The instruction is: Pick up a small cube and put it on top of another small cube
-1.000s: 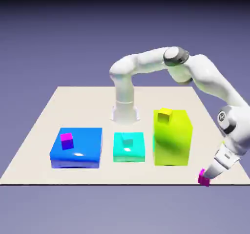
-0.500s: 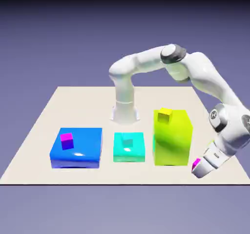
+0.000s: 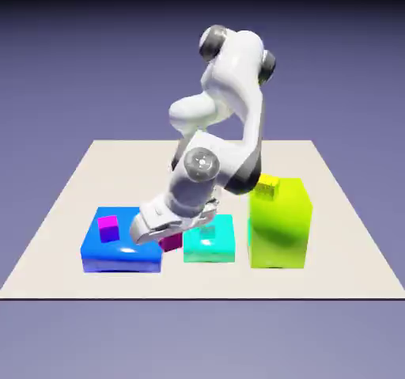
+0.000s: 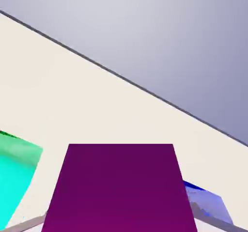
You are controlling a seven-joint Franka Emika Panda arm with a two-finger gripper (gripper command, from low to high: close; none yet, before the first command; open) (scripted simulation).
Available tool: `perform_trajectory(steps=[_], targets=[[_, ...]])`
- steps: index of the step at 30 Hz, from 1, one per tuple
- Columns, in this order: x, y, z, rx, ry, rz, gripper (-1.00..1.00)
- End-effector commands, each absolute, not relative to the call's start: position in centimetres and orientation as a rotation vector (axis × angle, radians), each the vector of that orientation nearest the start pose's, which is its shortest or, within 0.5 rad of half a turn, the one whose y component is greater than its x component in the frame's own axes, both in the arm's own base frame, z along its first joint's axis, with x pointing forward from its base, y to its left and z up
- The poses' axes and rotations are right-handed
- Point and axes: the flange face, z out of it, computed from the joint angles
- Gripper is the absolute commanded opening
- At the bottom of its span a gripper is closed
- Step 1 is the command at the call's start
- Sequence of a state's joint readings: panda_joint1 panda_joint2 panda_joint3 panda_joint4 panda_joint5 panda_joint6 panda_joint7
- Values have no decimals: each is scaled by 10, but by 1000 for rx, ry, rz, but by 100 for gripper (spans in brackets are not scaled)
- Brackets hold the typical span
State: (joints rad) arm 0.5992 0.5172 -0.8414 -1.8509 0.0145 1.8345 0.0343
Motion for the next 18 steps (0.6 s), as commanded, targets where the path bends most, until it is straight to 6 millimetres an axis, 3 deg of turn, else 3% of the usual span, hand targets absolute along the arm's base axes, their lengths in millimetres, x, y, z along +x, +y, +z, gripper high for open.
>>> perform_trajectory(steps=[1,7,9,11,15,16,17,18], targets=[[567,-128,307,-3363,496,696,-100],[491,-212,315,-3332,517,706,-100],[464,-231,316,-3328,507,697,-100],[460,-234,316,-3328,506,695,-100],[440,-244,256,-3328,505,695,-100],[439,-245,252,-3328,506,695,-100],[439,-245,252,-3328,506,695,100],[439,-245,252,-3328,506,695,100]])
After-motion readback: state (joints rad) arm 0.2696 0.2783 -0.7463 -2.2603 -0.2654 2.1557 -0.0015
